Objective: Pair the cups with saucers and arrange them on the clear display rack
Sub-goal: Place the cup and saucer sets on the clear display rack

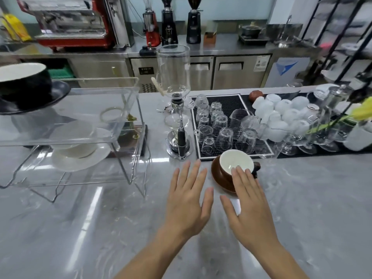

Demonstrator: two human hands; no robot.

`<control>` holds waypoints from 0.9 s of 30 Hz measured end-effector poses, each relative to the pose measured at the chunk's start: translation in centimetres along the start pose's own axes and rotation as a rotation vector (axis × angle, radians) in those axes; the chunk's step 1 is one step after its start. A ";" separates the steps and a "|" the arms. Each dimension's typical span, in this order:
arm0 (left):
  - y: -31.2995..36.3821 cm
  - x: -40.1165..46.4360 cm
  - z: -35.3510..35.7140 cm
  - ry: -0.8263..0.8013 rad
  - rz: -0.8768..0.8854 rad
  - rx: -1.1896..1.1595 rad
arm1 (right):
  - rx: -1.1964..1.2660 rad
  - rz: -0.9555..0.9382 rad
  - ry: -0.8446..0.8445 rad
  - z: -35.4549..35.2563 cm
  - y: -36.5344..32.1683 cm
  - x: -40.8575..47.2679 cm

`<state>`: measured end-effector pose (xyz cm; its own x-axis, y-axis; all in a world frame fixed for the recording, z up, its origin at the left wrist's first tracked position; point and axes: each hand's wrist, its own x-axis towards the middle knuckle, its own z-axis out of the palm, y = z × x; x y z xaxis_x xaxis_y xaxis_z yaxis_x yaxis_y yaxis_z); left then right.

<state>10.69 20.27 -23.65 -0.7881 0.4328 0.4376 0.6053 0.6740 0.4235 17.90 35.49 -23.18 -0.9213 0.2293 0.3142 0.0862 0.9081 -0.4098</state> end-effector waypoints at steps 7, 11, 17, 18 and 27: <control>0.6 3.1 2.9 0.009 -0.022 0.039 | -0.038 0.046 -0.008 -0.5 4.6 2.2; 0.7 4.5 4.6 -0.009 -0.066 0.044 | -0.041 0.053 -0.036 -0.4 6.7 3.6; 0.6 5.9 6.4 -0.010 -0.121 0.035 | -0.008 0.079 -0.060 -0.1 9.1 5.8; 0.5 6.0 6.7 -0.007 -0.122 0.040 | -0.001 0.084 -0.064 0.0 9.5 6.1; 0.3 7.4 9.5 -0.057 -0.237 -0.020 | 0.079 0.162 -0.118 0.7 12.4 8.2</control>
<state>3.95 29.35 -27.78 -0.9133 0.2973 0.2785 0.4039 0.7490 0.5252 11.14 48.40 -26.33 -0.9361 0.3235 0.1380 0.2115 0.8313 -0.5140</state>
